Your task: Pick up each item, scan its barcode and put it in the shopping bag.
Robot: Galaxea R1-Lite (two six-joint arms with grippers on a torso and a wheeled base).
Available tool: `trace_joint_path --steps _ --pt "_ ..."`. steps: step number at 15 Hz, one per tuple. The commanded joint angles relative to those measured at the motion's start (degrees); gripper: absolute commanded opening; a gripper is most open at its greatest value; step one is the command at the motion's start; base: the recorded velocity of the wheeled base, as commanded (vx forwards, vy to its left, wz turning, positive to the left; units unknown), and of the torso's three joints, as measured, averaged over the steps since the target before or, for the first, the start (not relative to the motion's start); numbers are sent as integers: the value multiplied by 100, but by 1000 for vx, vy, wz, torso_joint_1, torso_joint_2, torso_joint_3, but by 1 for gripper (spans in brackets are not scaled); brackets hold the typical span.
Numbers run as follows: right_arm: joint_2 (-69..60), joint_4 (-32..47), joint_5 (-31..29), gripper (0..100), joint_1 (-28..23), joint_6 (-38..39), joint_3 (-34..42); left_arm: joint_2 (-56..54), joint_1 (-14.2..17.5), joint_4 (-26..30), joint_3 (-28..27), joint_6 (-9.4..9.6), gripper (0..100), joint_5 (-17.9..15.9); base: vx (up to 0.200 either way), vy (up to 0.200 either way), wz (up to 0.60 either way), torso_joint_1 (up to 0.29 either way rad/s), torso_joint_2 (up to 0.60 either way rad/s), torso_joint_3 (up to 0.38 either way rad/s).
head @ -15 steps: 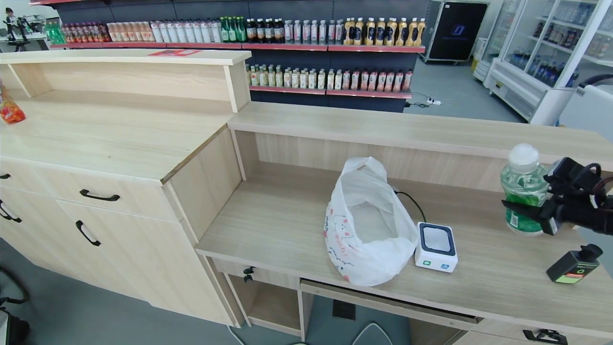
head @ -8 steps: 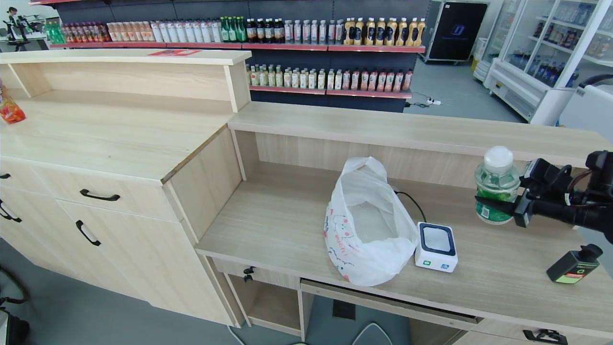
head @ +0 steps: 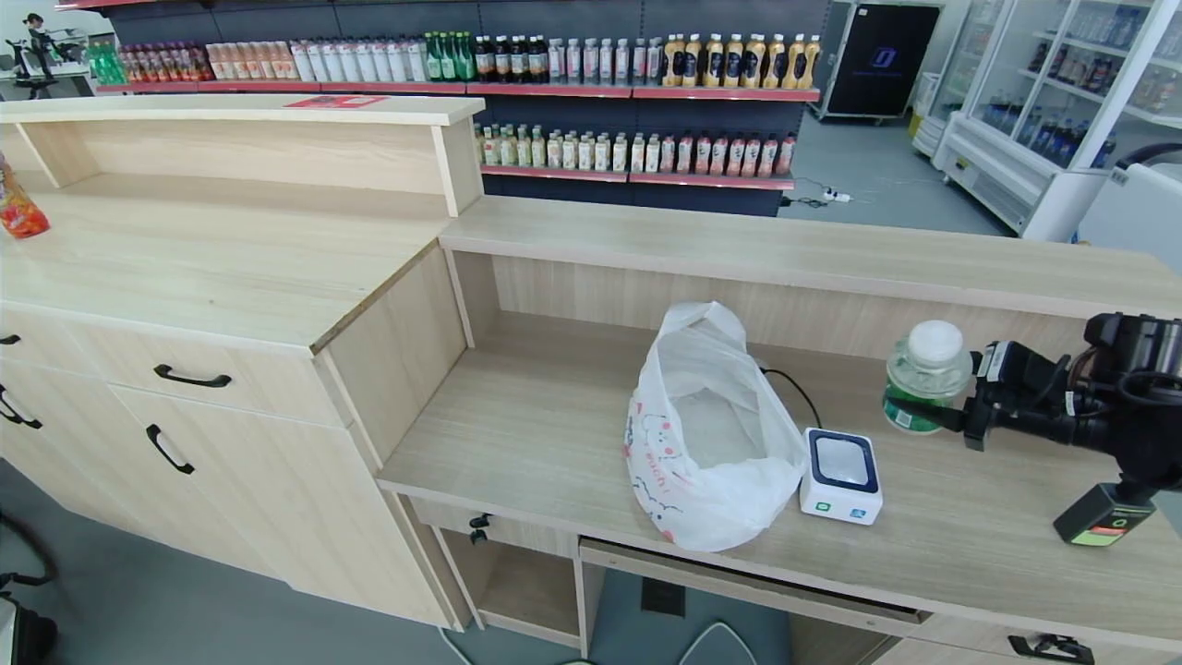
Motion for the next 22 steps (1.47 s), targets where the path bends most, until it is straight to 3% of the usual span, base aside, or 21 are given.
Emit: trace_joint_path --steps 1,7,13,22 --pt "242 8 180 0 49 -96 -27 -2 0 -4 0 -4 100 2 0 0 0 0 0 0" --pt "409 17 320 0 49 -193 -150 -2 0 -4 0 5 100 2 0 0 0 0 0 0" --pt "672 17 443 0 49 -948 -202 -2 0 -4 0 -4 100 2 0 0 0 0 0 0" --pt "1024 17 566 0 198 -1441 -528 -2 0 -4 0 5 100 2 0 0 0 0 0 0"
